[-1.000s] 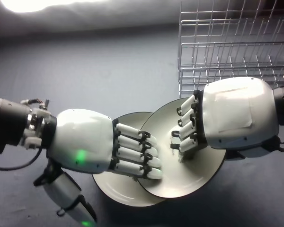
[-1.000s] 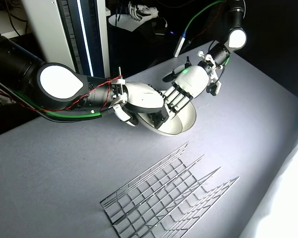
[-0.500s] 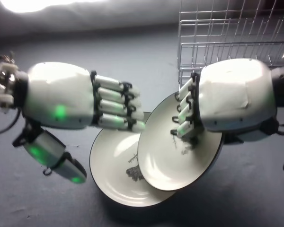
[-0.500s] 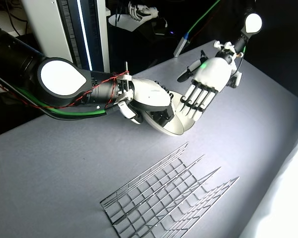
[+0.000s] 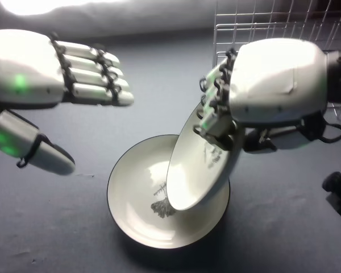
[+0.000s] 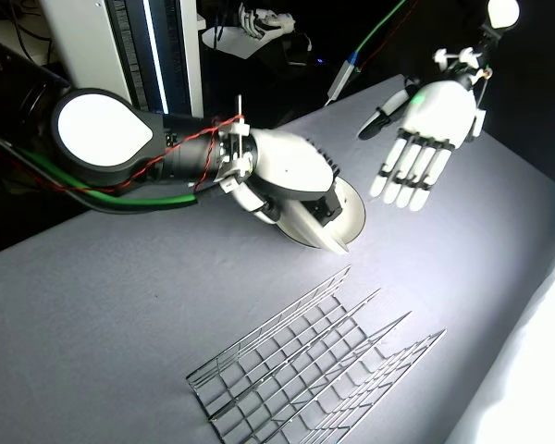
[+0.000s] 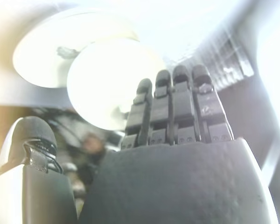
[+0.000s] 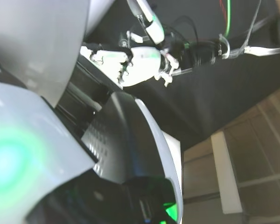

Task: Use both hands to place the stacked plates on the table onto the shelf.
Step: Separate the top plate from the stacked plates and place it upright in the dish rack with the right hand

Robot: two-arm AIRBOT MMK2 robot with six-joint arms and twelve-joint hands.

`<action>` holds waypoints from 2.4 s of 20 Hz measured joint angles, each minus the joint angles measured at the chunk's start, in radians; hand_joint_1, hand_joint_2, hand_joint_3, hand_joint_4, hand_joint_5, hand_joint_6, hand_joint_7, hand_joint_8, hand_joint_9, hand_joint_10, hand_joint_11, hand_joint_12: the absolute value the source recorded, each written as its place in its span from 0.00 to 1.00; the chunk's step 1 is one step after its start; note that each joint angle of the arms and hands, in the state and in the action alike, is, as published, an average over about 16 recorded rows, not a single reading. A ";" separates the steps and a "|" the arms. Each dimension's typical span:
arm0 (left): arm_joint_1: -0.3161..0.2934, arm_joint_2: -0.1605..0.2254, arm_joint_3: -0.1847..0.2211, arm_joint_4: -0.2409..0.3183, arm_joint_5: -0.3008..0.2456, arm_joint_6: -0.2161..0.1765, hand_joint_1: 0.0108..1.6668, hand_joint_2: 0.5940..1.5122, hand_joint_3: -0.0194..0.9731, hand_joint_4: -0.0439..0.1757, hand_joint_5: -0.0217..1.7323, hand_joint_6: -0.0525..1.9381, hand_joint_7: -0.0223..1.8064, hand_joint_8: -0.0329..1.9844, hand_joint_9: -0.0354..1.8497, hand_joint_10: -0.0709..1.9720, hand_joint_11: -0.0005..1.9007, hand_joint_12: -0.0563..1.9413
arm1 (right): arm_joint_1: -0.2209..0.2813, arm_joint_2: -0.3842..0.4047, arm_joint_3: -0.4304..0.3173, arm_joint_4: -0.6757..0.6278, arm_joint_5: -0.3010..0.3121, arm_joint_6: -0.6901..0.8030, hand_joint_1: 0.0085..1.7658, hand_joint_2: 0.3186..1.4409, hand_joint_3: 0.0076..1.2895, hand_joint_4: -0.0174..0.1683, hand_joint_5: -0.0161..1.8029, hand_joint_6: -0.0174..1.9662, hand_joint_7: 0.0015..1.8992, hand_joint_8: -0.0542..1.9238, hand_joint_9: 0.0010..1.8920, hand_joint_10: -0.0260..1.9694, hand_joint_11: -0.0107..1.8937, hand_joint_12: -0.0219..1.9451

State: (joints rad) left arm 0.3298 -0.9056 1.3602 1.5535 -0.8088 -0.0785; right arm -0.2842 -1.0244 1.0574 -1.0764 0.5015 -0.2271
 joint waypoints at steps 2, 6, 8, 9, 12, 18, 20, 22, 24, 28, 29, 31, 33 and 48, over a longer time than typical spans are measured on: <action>-0.004 0.011 0.006 -0.001 0.002 -0.019 0.00 0.53 0.02 0.20 0.06 0.03 0.07 0.02 0.07 0.04 0.01 0.10 | 0.015 0.001 -0.004 0.051 -0.001 0.004 0.74 0.62 0.01 0.09 0.49 0.54 0.49 0.50 0.45 0.62 0.37 0.69; -0.006 0.028 0.011 -0.008 0.004 -0.042 0.00 0.53 0.02 0.20 0.06 0.03 0.07 0.02 0.07 0.04 0.01 0.10 | 0.041 0.001 -0.011 0.160 -0.006 0.014 0.75 0.62 0.01 0.09 0.49 0.55 0.51 0.51 0.46 0.62 0.38 0.70; -0.004 0.033 0.009 -0.009 0.003 -0.043 0.00 0.53 0.02 0.20 0.06 0.03 0.07 0.02 0.07 0.04 0.01 0.10 | 0.054 0.001 -0.014 0.217 -0.012 0.020 0.75 0.62 0.01 0.09 0.49 0.56 0.51 0.52 0.46 0.62 0.38 0.70; -0.004 0.035 0.006 -0.008 0.002 -0.042 0.00 0.53 0.02 0.20 0.06 0.03 0.07 0.02 0.07 0.04 0.01 0.10 | 0.060 0.001 -0.015 0.247 -0.016 0.023 0.75 0.62 0.01 0.09 0.49 0.56 0.51 0.53 0.46 0.62 0.38 0.70; 0.000 0.040 -0.003 -0.005 -0.001 -0.036 0.00 0.53 0.02 0.20 0.06 0.03 0.07 0.02 0.07 0.04 0.01 0.10 | 0.082 -0.001 -0.017 0.337 -0.034 0.032 0.75 0.62 0.01 0.08 0.49 0.57 0.51 0.53 0.45 0.62 0.38 0.70; 0.003 0.047 -0.025 -0.004 -0.002 -0.021 0.00 0.53 0.02 0.20 0.06 0.03 0.07 0.02 0.07 0.04 0.01 0.10 | 0.123 -0.011 -0.020 0.510 -0.086 0.044 0.76 0.63 0.01 0.07 0.49 0.57 0.52 0.53 0.45 0.63 0.37 0.70; 0.004 0.048 -0.032 -0.002 0.002 -0.012 0.00 0.53 0.02 0.20 0.06 0.03 0.08 0.02 0.07 0.04 0.01 0.10 | 0.135 -0.015 -0.021 0.564 -0.106 0.047 0.76 0.63 0.00 0.07 0.49 0.57 0.52 0.53 0.45 0.62 0.37 0.70; 0.006 0.048 -0.038 0.006 0.011 -0.001 0.00 0.53 0.02 0.20 0.06 0.03 0.08 0.02 0.07 0.04 0.01 0.10 | 0.146 -0.018 -0.021 0.616 -0.127 0.048 0.76 0.63 0.00 0.07 0.49 0.56 0.52 0.53 0.45 0.62 0.37 0.70; 0.009 0.047 -0.042 0.023 0.024 0.012 0.00 0.53 0.02 0.20 0.06 0.03 0.08 0.02 0.07 0.04 0.01 0.10 | 0.156 -0.021 -0.021 0.669 -0.145 0.049 0.77 0.64 0.00 0.06 0.48 0.56 0.52 0.53 0.45 0.62 0.37 0.70; 0.018 0.046 -0.046 0.069 0.056 0.039 0.00 0.53 0.02 0.21 0.06 0.03 0.08 0.02 0.08 0.04 0.01 0.10 | 0.173 -0.024 -0.021 0.764 -0.171 0.049 0.77 0.64 0.01 0.05 0.48 0.56 0.51 0.53 0.46 0.62 0.38 0.69; 0.020 0.045 -0.047 0.081 0.064 0.046 0.00 0.53 0.02 0.21 0.06 0.03 0.08 0.02 0.08 0.04 0.01 0.10 | 0.176 -0.024 -0.021 0.783 -0.176 0.049 0.77 0.64 0.01 0.05 0.49 0.56 0.51 0.53 0.46 0.62 0.38 0.69; 0.025 0.045 -0.045 0.106 0.079 0.061 0.00 0.53 0.02 0.21 0.06 0.03 0.08 0.02 0.08 0.04 0.02 0.11 | 0.180 -0.024 -0.020 0.820 -0.184 0.049 0.77 0.64 0.01 0.05 0.49 0.56 0.51 0.53 0.46 0.62 0.38 0.69; 0.032 0.044 -0.042 0.133 0.094 0.074 0.00 0.53 0.02 0.21 0.06 0.03 0.08 0.02 0.08 0.04 0.02 0.11 | 0.184 -0.023 -0.019 0.858 -0.191 0.049 0.77 0.65 0.00 0.05 0.49 0.56 0.51 0.53 0.46 0.61 0.38 0.69; 0.087 0.038 0.026 0.233 0.124 0.101 0.00 0.54 0.02 0.22 0.07 0.03 0.07 0.02 0.07 0.04 0.01 0.10 | 0.205 0.013 0.013 1.048 -0.207 0.047 0.78 0.66 0.01 0.05 0.48 0.56 0.51 0.51 0.47 0.61 0.38 0.69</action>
State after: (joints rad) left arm 0.4167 -0.8673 1.3859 1.7870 -0.6853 0.0226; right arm -0.0794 -1.0114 1.0704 -0.0283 0.2943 -0.1796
